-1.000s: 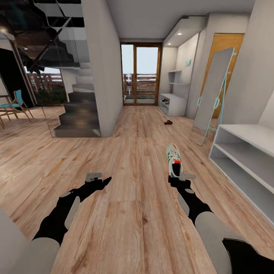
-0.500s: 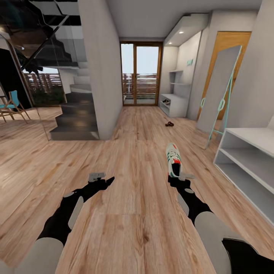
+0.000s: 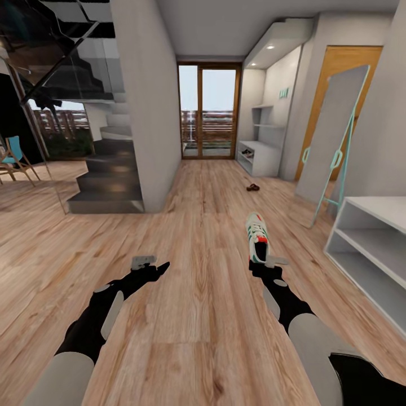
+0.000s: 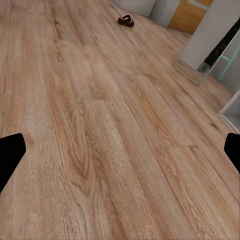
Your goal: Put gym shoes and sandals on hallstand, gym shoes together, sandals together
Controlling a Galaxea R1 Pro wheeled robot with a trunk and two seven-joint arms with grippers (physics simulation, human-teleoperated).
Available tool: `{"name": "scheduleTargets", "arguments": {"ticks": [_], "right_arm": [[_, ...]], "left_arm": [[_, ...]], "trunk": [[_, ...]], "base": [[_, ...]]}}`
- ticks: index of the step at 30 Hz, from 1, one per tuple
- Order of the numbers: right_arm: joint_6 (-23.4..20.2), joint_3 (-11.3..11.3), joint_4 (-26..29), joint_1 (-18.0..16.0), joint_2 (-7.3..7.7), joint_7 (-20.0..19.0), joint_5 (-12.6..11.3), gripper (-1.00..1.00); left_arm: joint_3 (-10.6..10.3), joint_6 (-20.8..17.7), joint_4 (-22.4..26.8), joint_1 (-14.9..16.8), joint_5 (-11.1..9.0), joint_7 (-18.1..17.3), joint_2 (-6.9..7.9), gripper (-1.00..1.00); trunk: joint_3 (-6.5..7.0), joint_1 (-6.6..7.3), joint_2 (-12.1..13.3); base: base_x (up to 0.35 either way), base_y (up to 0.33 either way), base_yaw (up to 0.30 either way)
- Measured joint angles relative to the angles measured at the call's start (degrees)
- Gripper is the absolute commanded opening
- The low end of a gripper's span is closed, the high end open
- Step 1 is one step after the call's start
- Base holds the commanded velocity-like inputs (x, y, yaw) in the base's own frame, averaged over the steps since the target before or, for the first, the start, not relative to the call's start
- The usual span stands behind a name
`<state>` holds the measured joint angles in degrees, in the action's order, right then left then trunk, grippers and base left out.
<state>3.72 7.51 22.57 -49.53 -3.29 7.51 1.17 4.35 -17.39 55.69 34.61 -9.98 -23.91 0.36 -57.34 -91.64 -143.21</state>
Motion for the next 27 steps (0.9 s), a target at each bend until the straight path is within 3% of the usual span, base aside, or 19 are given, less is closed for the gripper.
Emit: {"name": "scheduleTargets", "arguments": {"ticks": [27], "right_arm": [[0.0,-0.1,0.0,0.0,-0.09,0.1,0.0,-1.0]], "left_arm": [[0.0,0.0,0.0,0.0,0.1,0.0,0.05,1.0]], "trunk": [[0.0,0.0,0.0]], "base": [[0.344,0.0,0.0]]}}
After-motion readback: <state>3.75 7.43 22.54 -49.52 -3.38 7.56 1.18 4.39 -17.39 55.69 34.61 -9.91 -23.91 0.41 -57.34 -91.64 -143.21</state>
